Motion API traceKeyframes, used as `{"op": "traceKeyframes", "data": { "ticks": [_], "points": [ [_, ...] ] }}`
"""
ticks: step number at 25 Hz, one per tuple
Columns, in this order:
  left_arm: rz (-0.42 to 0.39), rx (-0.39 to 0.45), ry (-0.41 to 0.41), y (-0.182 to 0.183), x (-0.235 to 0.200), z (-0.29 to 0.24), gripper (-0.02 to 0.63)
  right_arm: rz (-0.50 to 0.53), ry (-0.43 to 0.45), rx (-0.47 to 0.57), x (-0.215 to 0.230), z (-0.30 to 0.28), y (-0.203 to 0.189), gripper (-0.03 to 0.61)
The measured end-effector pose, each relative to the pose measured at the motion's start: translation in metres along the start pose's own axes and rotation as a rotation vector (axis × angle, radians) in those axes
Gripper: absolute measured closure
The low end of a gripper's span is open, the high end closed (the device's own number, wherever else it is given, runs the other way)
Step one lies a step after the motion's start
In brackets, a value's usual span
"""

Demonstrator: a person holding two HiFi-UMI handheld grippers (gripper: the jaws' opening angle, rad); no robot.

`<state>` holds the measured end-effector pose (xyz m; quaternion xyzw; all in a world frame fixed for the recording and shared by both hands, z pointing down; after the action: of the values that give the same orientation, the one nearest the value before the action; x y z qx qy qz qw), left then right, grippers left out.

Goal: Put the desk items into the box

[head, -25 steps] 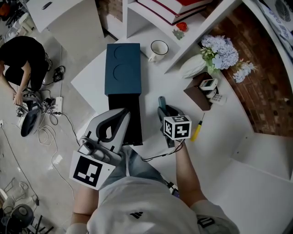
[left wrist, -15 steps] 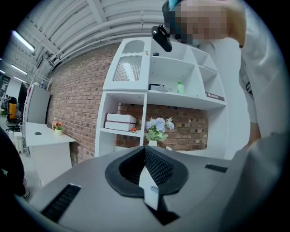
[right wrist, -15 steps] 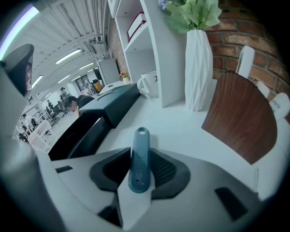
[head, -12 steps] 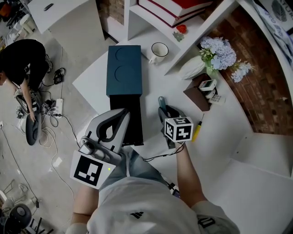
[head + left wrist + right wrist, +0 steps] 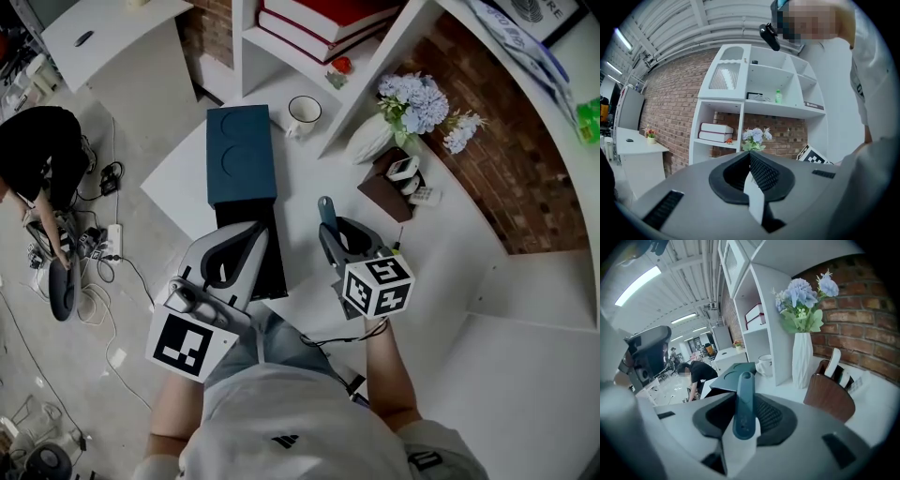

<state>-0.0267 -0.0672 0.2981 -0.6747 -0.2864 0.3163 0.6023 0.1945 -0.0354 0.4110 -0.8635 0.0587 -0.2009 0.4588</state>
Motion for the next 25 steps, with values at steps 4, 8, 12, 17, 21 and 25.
{"op": "traceKeyframes", "data": {
  "ticks": [4,8,12,17,21,25],
  "points": [
    [0.001,0.015,0.001,0.003,0.000,0.008,0.601,0.023,0.012,0.030,-0.012,0.004,0.009,0.440],
    [-0.004,0.018,0.030,0.003,-0.004,0.021,0.601,0.053,0.053,0.042,-0.029,-0.003,0.019,0.440],
    [-0.011,0.025,0.079,0.005,-0.012,0.039,0.601,0.081,0.117,0.039,-0.050,-0.020,0.025,0.440],
    [-0.009,0.028,0.161,0.005,-0.025,0.065,0.601,0.117,0.198,0.024,-0.078,-0.044,0.029,0.439],
    [-0.008,0.032,0.212,0.003,-0.034,0.082,0.601,0.141,0.238,0.005,-0.094,-0.058,0.029,0.439],
    [-0.002,0.036,0.244,0.003,-0.039,0.094,0.601,0.153,0.257,-0.044,-0.102,-0.069,0.019,0.439]
  ]
}}
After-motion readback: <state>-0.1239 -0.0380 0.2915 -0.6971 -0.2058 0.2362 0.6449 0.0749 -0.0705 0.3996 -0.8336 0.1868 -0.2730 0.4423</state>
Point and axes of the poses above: the fingertips, and each gripper's own axes: z backward along the fingers, x to its right, y out of its top, the point moved 8 cm from there along z, backward along the fingers, and after that the axes turned 10 degrees about y, right-handed, at the moved point
